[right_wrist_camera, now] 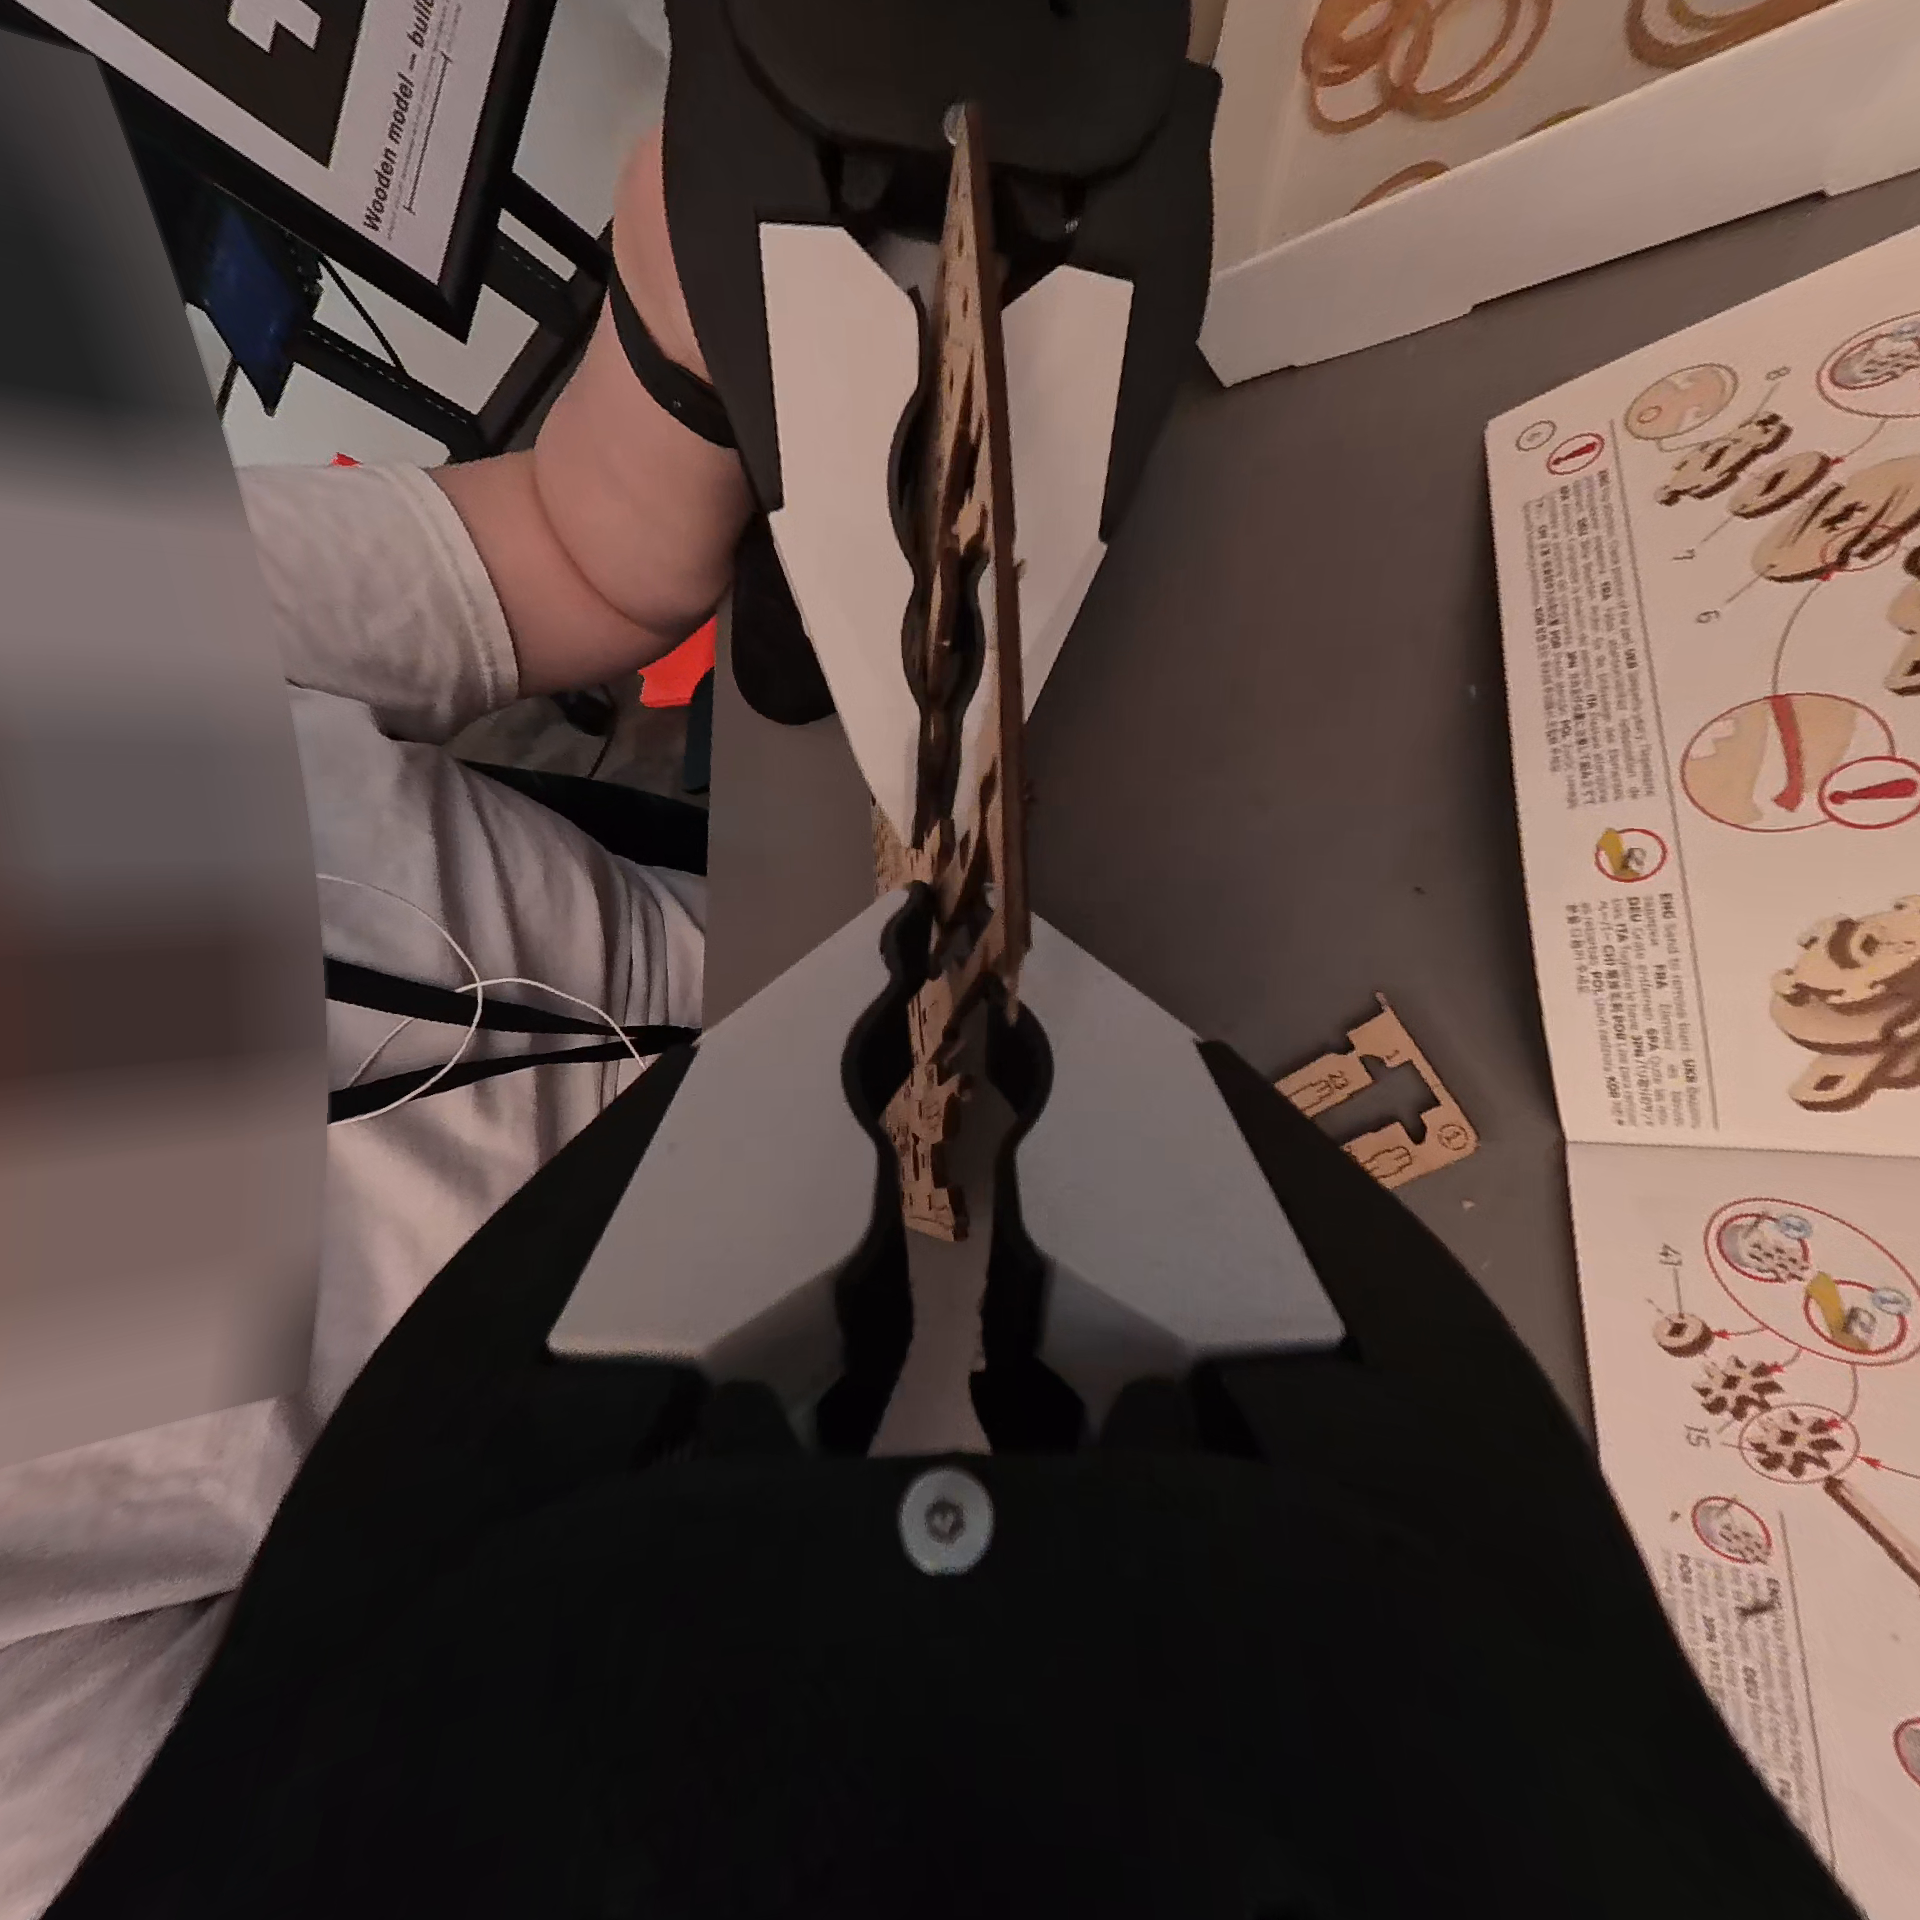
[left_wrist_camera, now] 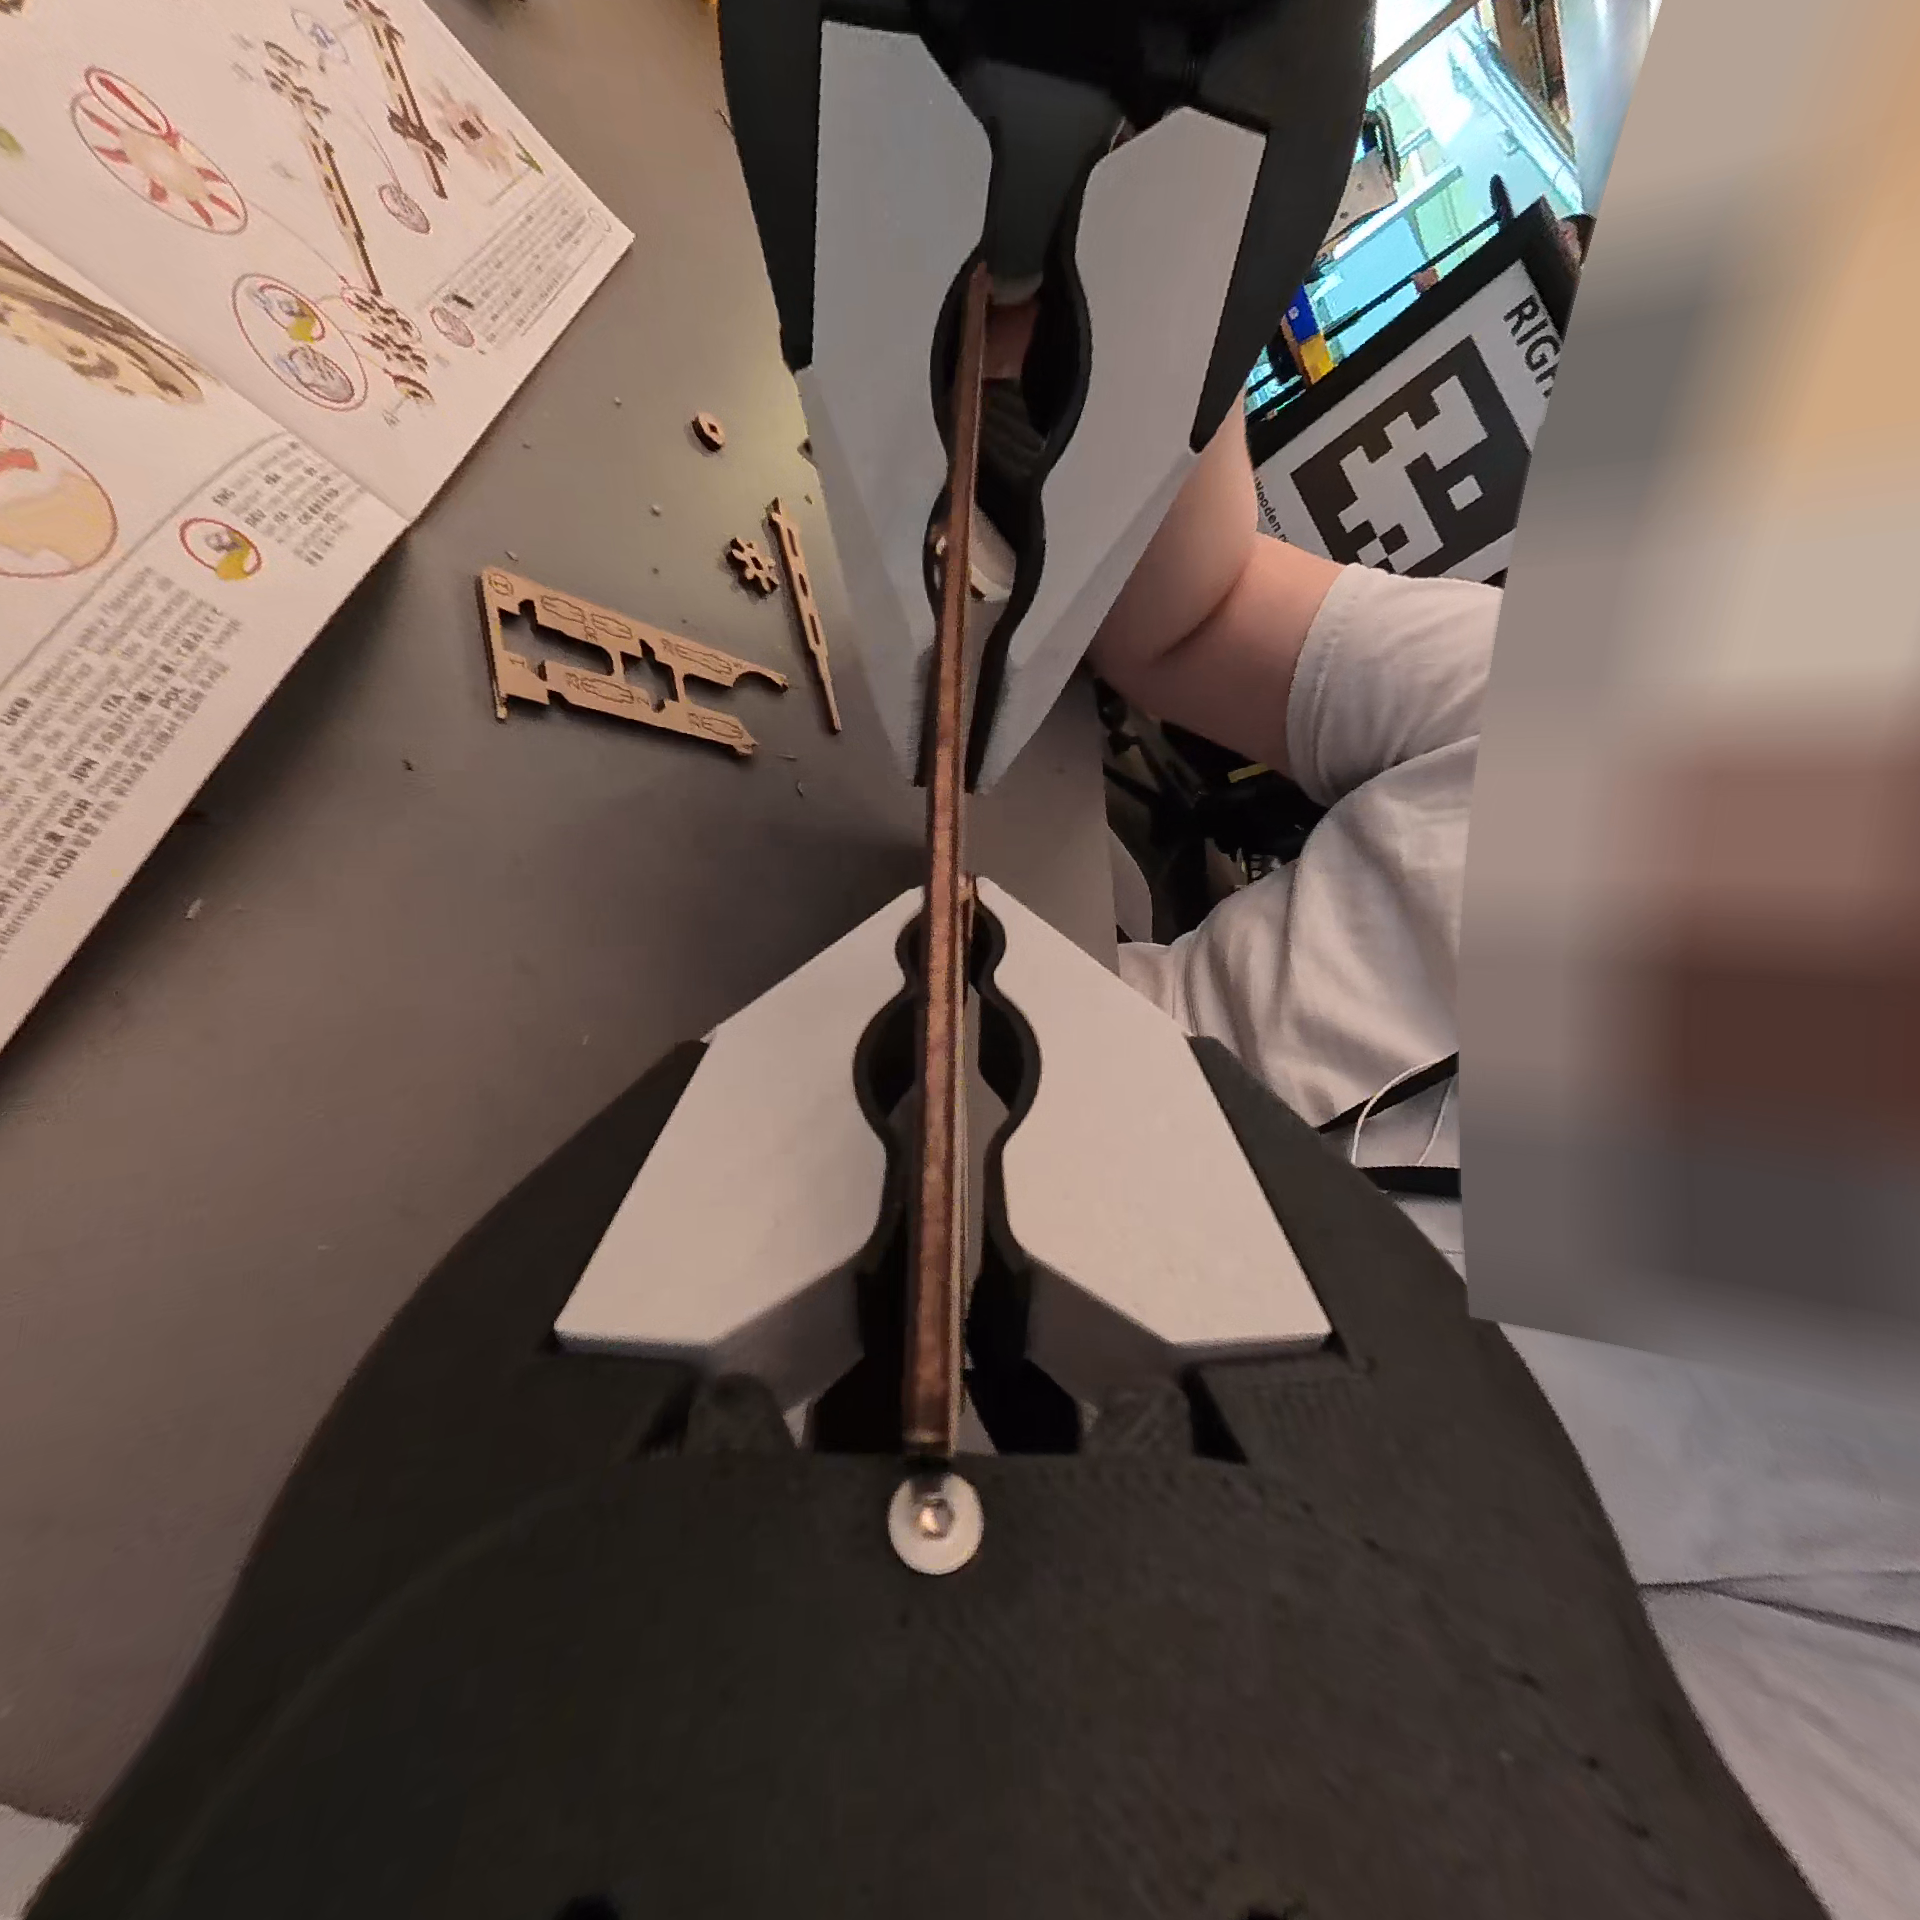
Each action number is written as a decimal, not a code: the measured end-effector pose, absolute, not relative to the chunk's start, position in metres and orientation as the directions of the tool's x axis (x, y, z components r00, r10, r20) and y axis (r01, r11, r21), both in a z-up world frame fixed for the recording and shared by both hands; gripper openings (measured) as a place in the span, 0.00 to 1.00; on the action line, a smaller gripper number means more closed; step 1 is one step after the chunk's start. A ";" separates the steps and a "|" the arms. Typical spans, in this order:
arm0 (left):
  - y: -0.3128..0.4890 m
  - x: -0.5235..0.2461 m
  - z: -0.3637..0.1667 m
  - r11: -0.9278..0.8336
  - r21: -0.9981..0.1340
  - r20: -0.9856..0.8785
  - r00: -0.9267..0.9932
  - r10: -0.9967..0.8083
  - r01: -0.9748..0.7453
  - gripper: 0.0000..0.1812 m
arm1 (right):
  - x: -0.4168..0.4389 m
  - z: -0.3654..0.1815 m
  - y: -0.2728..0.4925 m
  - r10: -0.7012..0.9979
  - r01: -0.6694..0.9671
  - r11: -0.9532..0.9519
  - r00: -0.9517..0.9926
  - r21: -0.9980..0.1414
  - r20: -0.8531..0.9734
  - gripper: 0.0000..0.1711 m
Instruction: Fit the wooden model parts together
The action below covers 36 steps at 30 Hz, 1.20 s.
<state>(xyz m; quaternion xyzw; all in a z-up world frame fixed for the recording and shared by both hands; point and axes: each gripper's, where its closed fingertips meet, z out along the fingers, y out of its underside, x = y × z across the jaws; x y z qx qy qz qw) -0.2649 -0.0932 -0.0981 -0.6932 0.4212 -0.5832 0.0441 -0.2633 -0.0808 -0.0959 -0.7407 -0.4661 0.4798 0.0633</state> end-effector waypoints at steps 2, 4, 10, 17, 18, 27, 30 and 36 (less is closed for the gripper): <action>-0.092 -0.264 -0.097 -0.665 -0.540 0.791 -0.042 -0.610 -0.516 0.01 | -0.264 -0.096 -0.081 0.750 0.628 -0.556 0.097 -0.544 -0.654 0.03; -0.090 -0.262 -0.096 -0.683 -0.534 0.803 -0.048 -0.593 -0.498 0.01 | -0.265 -0.097 -0.081 0.750 0.626 -0.555 0.091 -0.548 -0.655 0.03; -0.090 -0.260 -0.097 -0.670 -0.554 0.787 -0.050 -0.615 -0.494 0.01 | -0.265 -0.098 -0.082 0.734 0.622 -0.554 0.051 -0.553 -0.677 0.03; -0.095 -0.258 -0.100 -0.640 -0.561 0.766 -0.036 -0.641 -0.525 0.01 | -0.267 -0.101 -0.085 0.728 0.616 -0.556 0.037 -0.558 -0.684 0.08; -0.095 -0.258 -0.100 -0.642 -0.557 0.769 -0.034 -0.639 -0.528 0.01 | -0.266 -0.104 -0.086 0.727 0.626 -0.557 0.048 -0.547 -0.685 0.09; -0.096 -0.258 -0.100 -0.640 -0.558 0.767 -0.035 -0.641 -0.528 0.01 | -0.267 -0.103 -0.094 0.683 0.578 -0.617 0.058 -0.533 -0.728 0.02; -0.099 -0.259 -0.103 -0.631 -0.545 0.774 -0.041 -0.632 -0.552 0.01 | -0.265 -0.105 -0.095 0.700 0.587 -0.603 0.063 -0.540 -0.712 0.02; -0.100 -0.258 -0.101 -0.623 -0.556 0.763 -0.039 -0.646 -0.550 0.00 | -0.263 -0.103 -0.094 0.712 0.579 -0.597 0.063 -0.555 -0.700 0.03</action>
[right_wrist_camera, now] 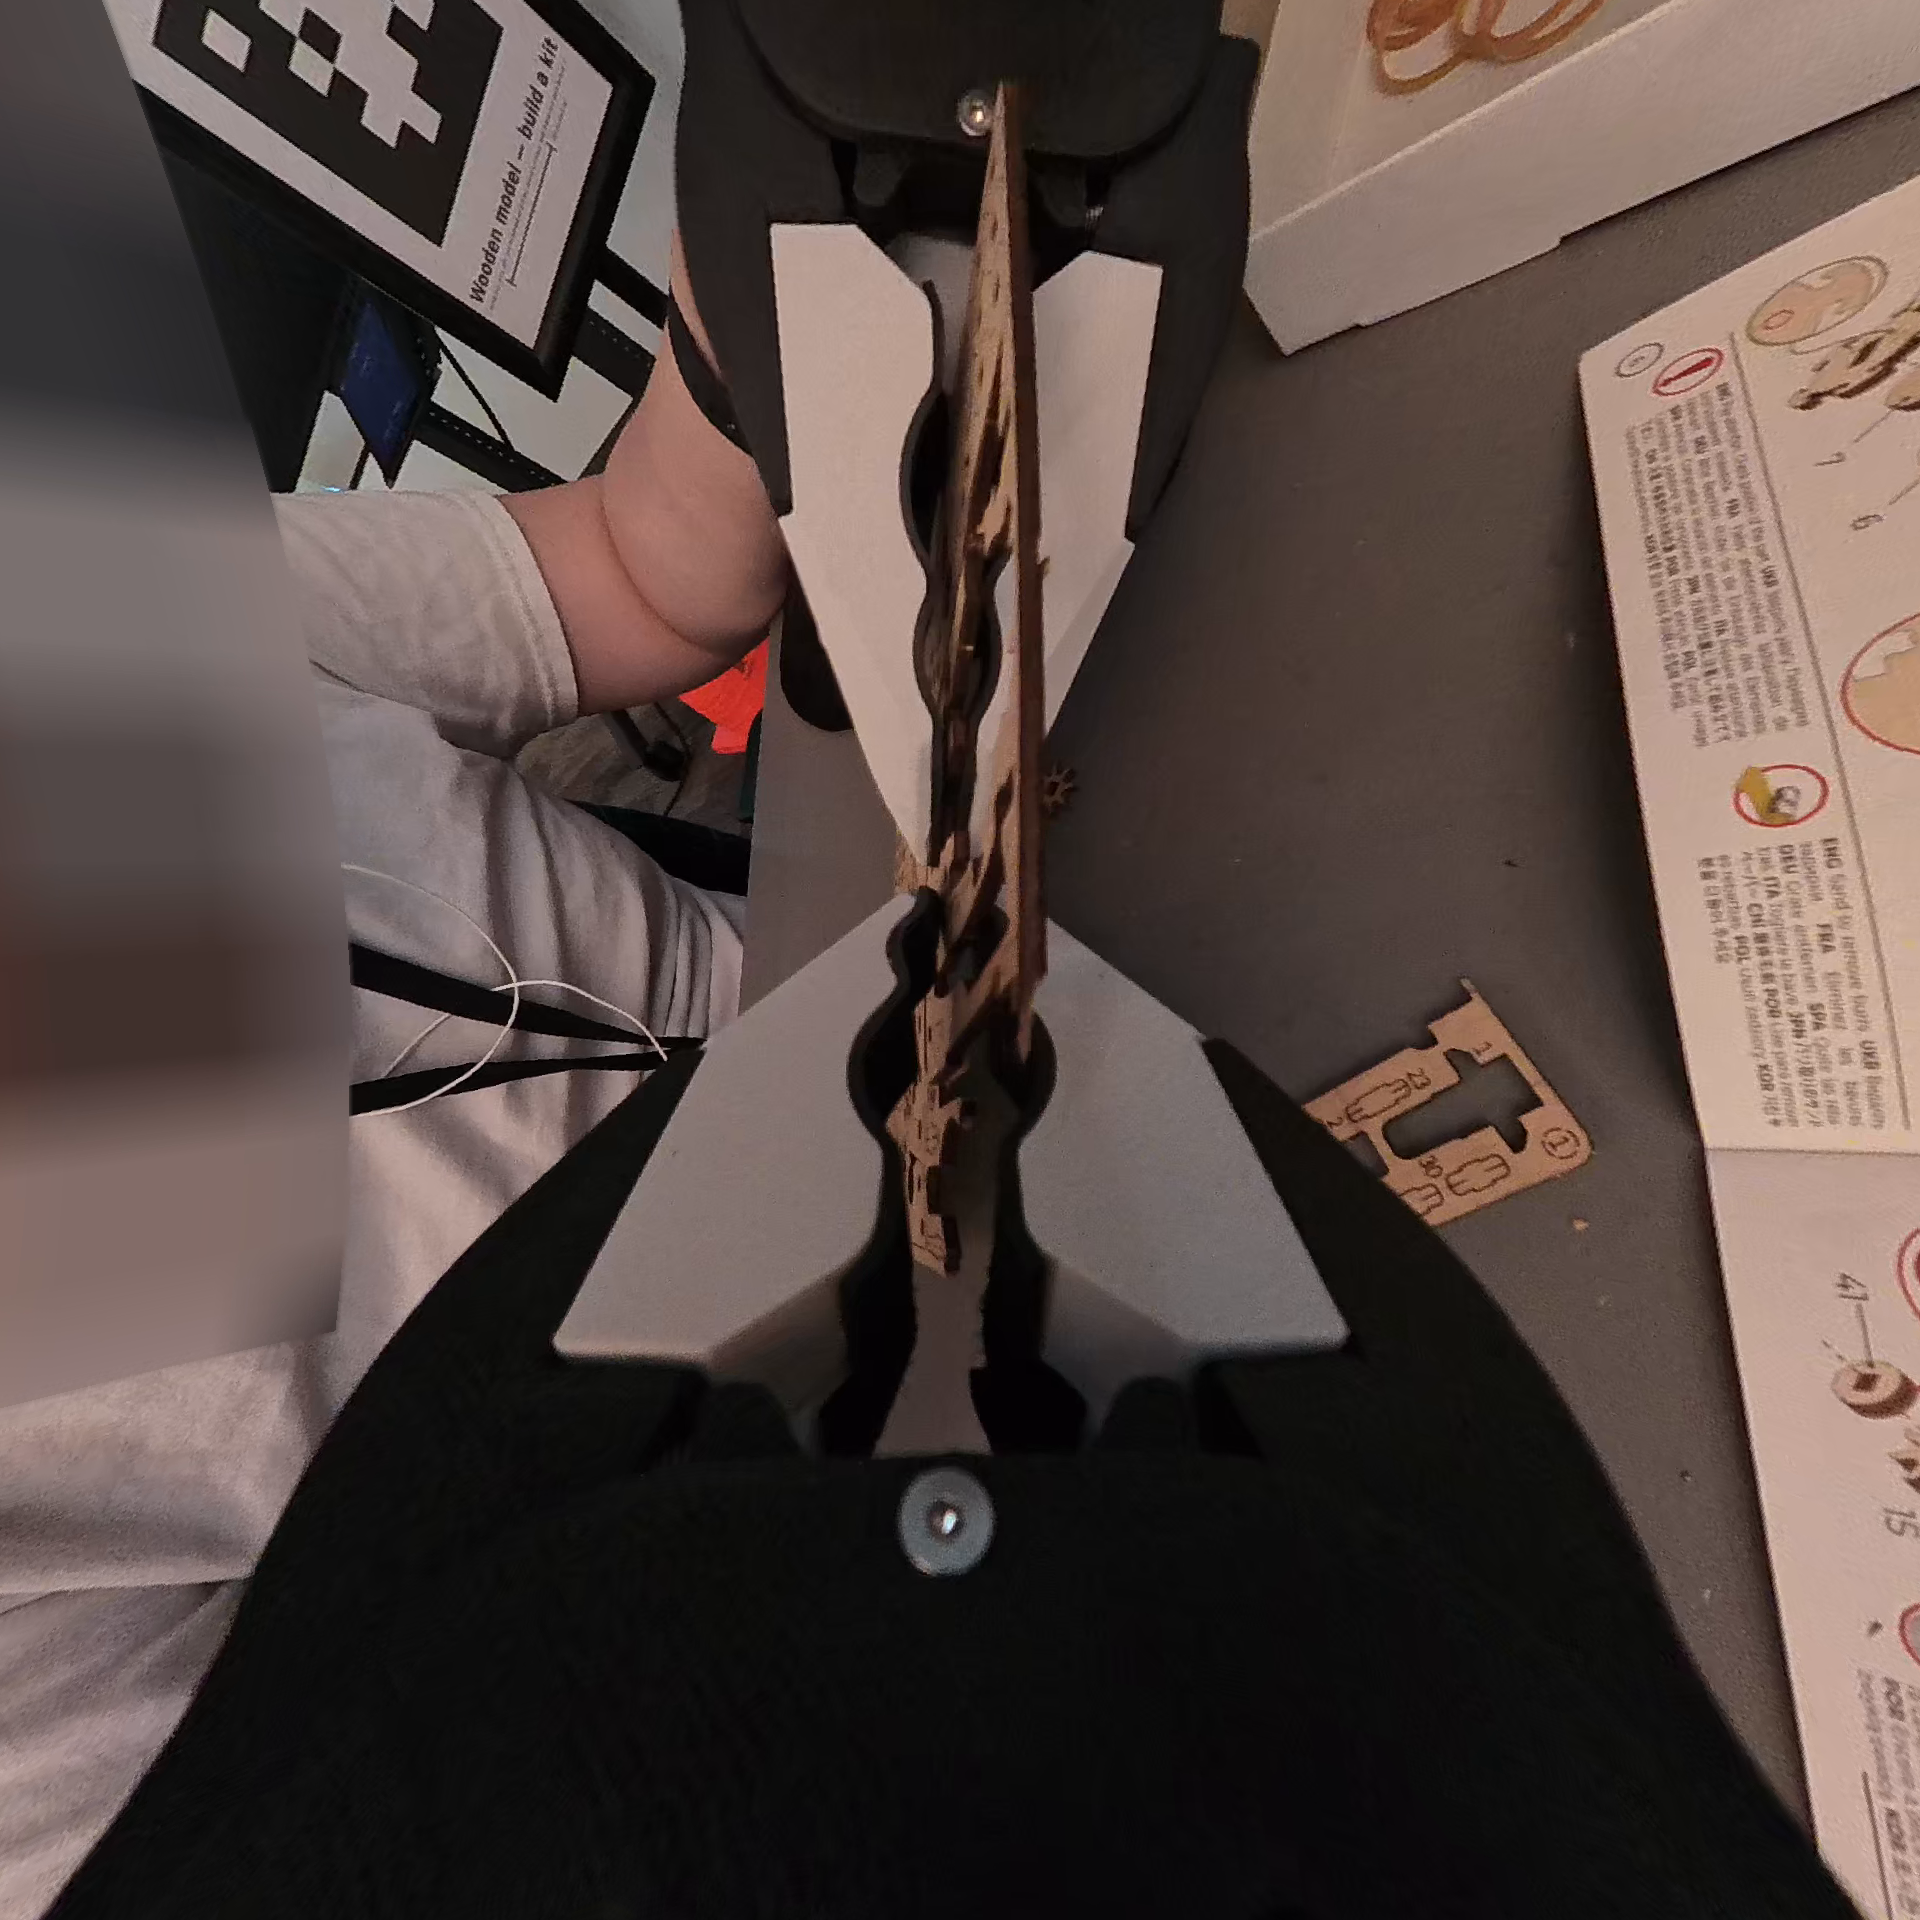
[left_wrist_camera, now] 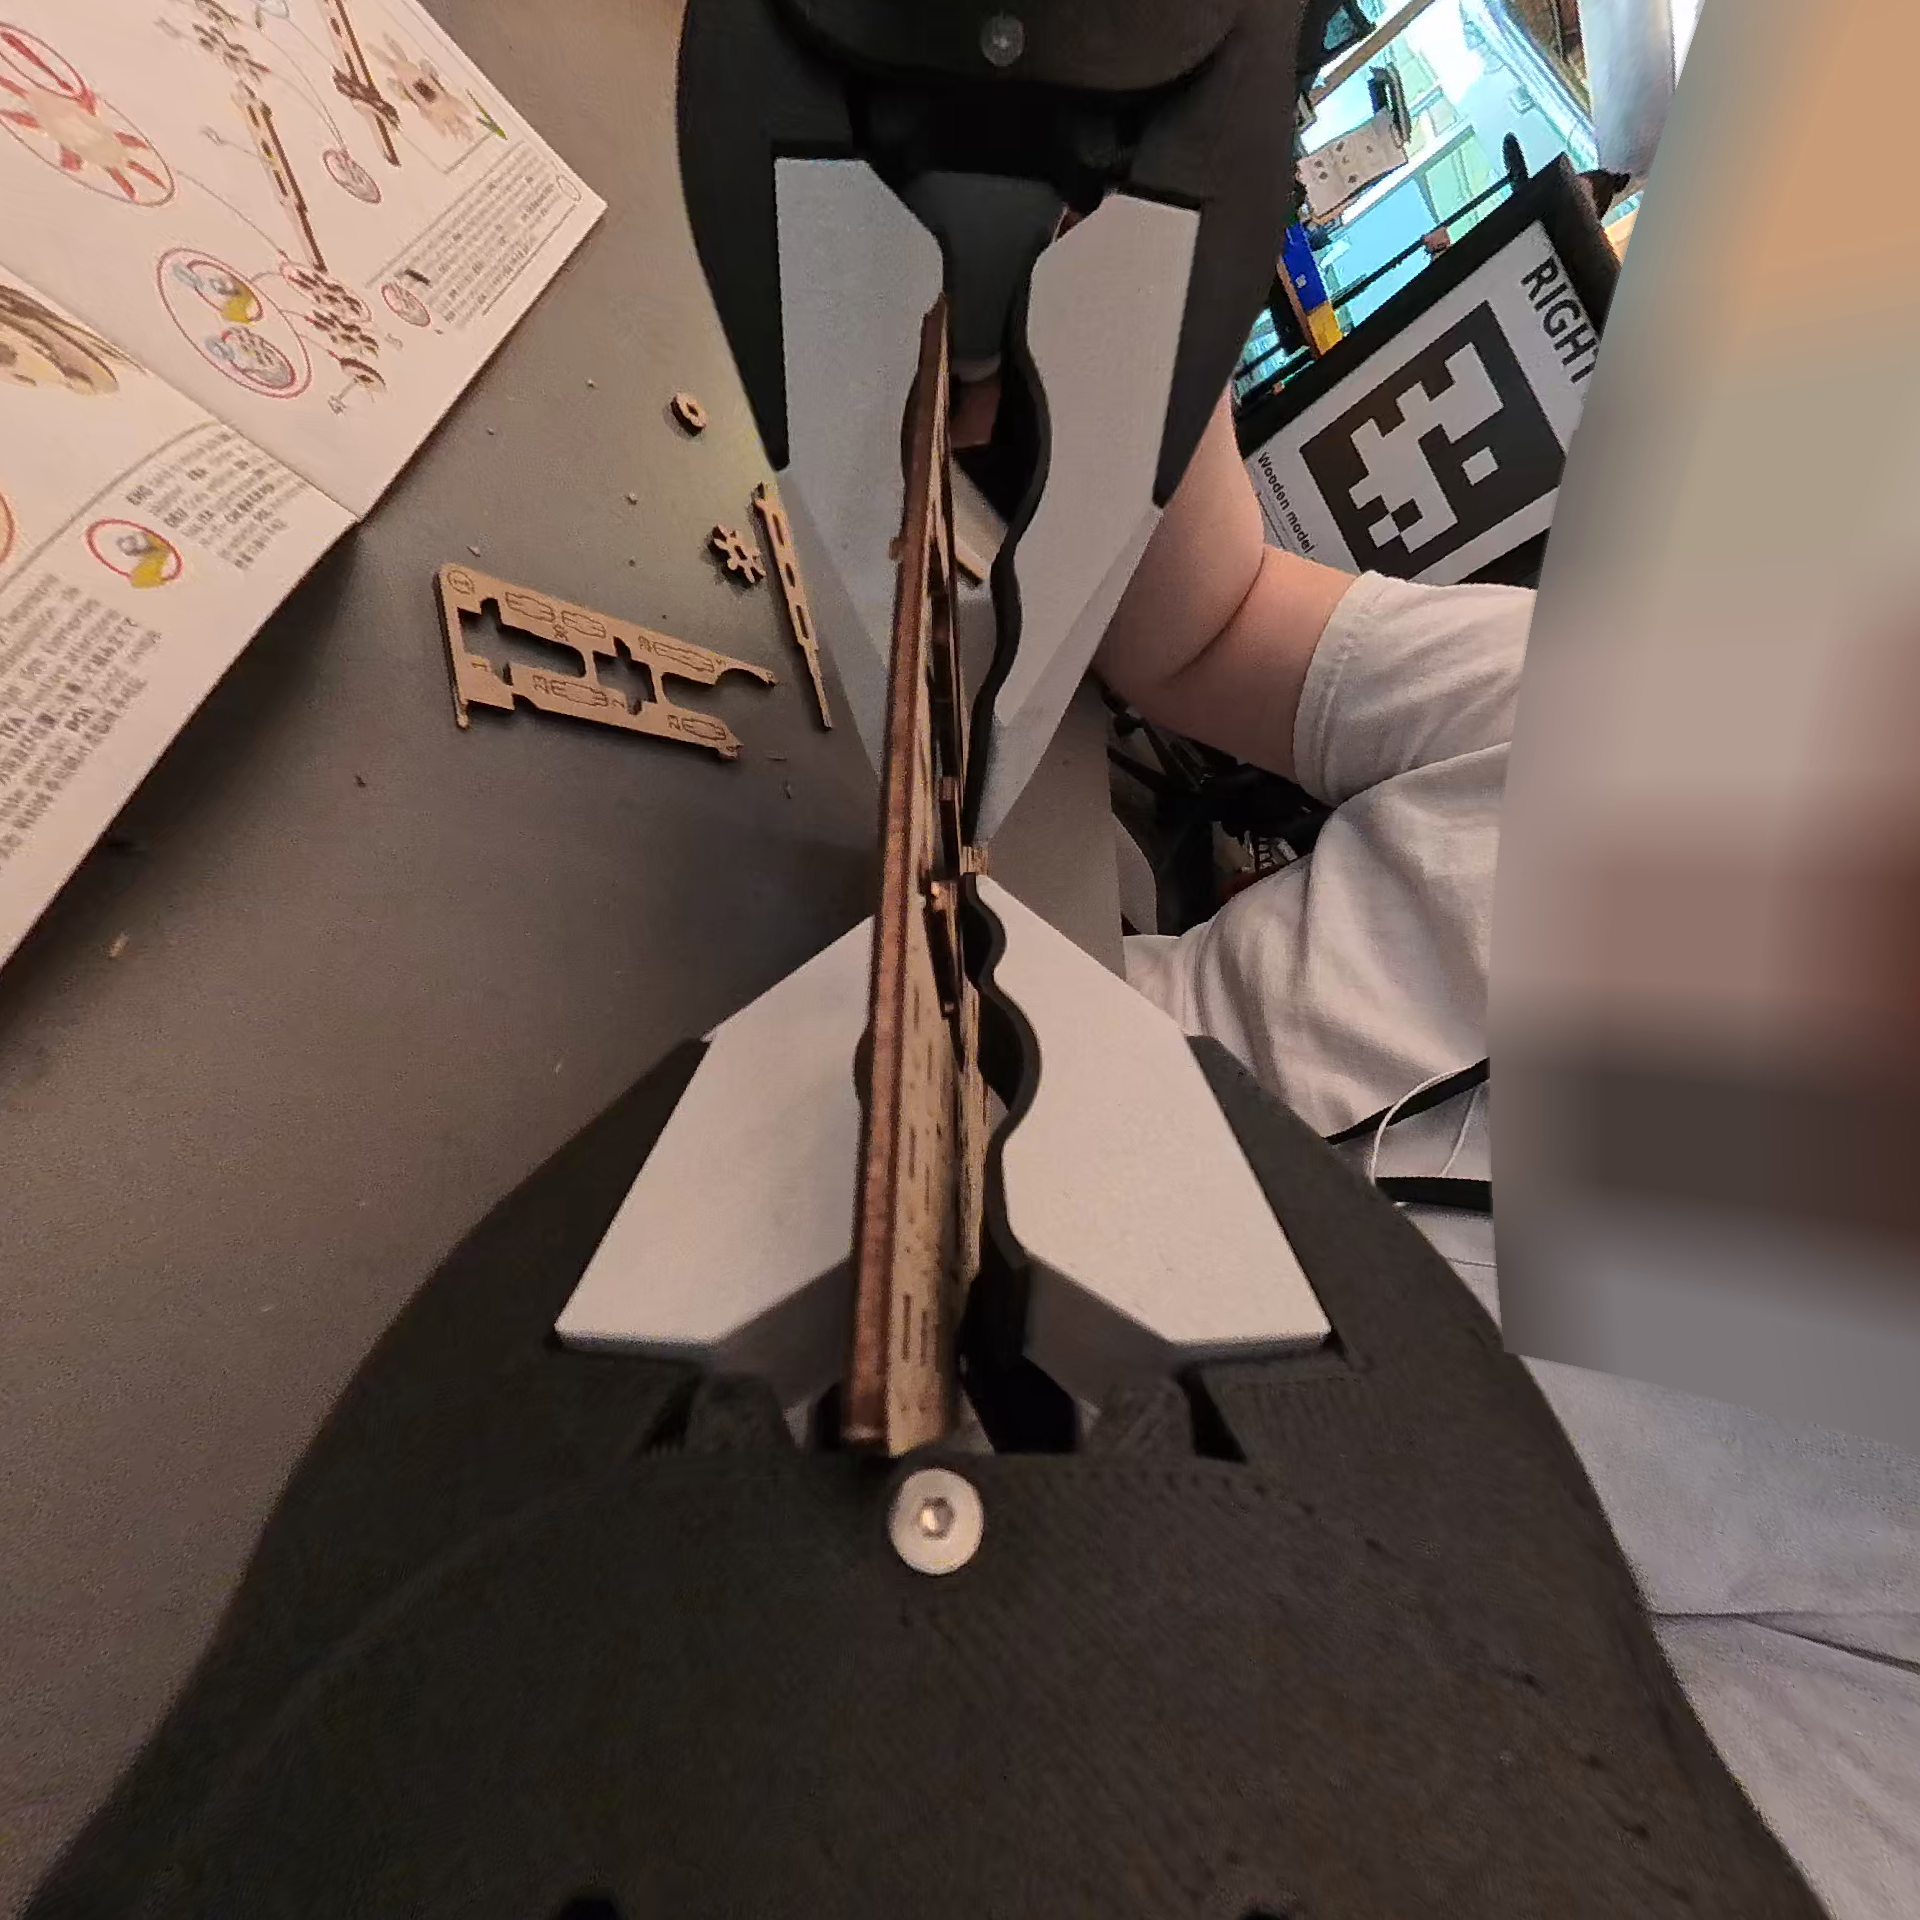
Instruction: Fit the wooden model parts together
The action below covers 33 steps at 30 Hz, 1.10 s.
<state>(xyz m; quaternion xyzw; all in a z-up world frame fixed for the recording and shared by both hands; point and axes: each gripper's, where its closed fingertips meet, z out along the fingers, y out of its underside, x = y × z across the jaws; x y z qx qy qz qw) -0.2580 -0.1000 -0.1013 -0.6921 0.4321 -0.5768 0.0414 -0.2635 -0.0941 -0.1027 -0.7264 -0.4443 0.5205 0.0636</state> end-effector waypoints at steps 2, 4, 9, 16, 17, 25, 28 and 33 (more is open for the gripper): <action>-0.100 -0.258 -0.102 -0.626 -0.552 0.766 -0.038 -0.642 -0.551 0.01 | -0.263 -0.102 -0.094 0.710 0.577 -0.600 0.067 -0.554 -0.700 0.03; -0.100 -0.258 -0.102 -0.625 -0.552 0.765 -0.037 -0.643 -0.551 0.01 | -0.262 -0.102 -0.093 0.708 0.571 -0.607 0.071 -0.553 -0.703 0.03; -0.099 -0.258 -0.103 -0.631 -0.548 0.766 -0.027 -0.642 -0.549 0.01 | -0.263 -0.103 -0.091 0.695 0.562 -0.630 0.098 -0.537 -0.713 0.03; -0.099 -0.258 -0.103 -0.635 -0.545 0.767 -0.021 -0.641 -0.547 0.01 | -0.262 -0.103 -0.091 0.697 0.566 -0.634 0.123 -0.527 -0.706 0.03; -0.099 -0.257 -0.102 -0.636 -0.546 0.769 -0.025 -0.639 -0.545 0.01 | -0.262 -0.102 -0.091 0.703 0.567 -0.628 0.119 -0.533 -0.701 0.03; -0.098 -0.256 -0.104 -0.658 -0.532 0.788 -0.028 -0.615 -0.533 0.01 | -0.262 -0.104 -0.090 0.720 0.572 -0.613 0.119 -0.546 -0.684 0.03; -0.098 -0.256 -0.104 -0.661 -0.529 0.792 -0.029 -0.610 -0.531 0.01 | -0.261 -0.105 -0.090 0.729 0.577 -0.603 0.118 -0.551 -0.674 0.03; -0.100 -0.255 -0.106 -0.657 -0.530 0.781 -0.005 -0.625 -0.536 0.01 | -0.259 -0.107 -0.091 0.704 0.587 -0.620 0.123 -0.521 -0.699 0.03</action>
